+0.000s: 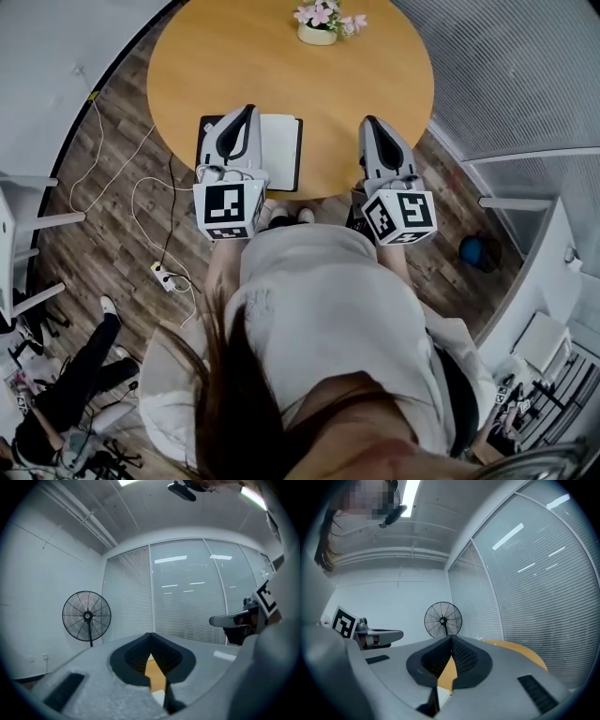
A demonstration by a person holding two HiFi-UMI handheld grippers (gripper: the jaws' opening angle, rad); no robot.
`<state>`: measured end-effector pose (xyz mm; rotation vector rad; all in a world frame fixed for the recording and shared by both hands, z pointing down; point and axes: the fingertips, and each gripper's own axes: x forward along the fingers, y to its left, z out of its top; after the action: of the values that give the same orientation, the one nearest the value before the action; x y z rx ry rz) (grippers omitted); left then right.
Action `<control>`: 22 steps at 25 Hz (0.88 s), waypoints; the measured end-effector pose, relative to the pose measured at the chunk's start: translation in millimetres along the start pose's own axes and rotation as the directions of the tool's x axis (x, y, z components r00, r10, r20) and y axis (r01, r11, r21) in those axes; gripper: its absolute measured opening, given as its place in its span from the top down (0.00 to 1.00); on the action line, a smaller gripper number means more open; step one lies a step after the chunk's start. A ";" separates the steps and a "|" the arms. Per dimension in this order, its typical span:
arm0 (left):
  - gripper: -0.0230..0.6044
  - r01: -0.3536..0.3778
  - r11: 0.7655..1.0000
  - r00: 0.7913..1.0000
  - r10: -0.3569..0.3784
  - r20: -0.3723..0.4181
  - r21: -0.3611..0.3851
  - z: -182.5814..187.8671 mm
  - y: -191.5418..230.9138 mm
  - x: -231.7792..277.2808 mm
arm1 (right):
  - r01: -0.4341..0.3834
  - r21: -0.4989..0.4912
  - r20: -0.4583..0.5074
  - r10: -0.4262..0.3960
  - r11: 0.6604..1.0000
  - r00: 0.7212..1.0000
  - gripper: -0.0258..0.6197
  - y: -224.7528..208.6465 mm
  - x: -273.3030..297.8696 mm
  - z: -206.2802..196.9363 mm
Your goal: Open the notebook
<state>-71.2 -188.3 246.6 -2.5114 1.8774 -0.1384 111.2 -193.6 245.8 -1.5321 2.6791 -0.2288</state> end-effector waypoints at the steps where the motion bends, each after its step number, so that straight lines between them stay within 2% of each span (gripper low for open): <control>1: 0.94 0.006 1.000 1.000 -0.006 0.004 -0.002 1.9 -2.1 -0.3 | 0.001 0.000 0.005 -0.001 1.000 1.000 0.96 0.4 -1.0 1.9; 11: 0.94 0.060 0.998 0.997 -0.059 0.040 -0.006 18.8 -16.1 -4.3 | 0.004 0.000 0.036 -0.004 1.000 0.999 0.96 10.7 -11.6 17.1; 22: 0.94 0.108 0.994 0.993 -0.106 0.058 -0.026 17.6 -22.2 -15.3 | 0.027 -0.004 0.030 -0.027 1.000 0.999 0.96 19.1 -21.5 14.3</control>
<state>-53.0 -168.3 229.3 -2.6069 1.7376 -0.0404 107.5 -167.0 228.0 -1.5615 2.6393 -0.1991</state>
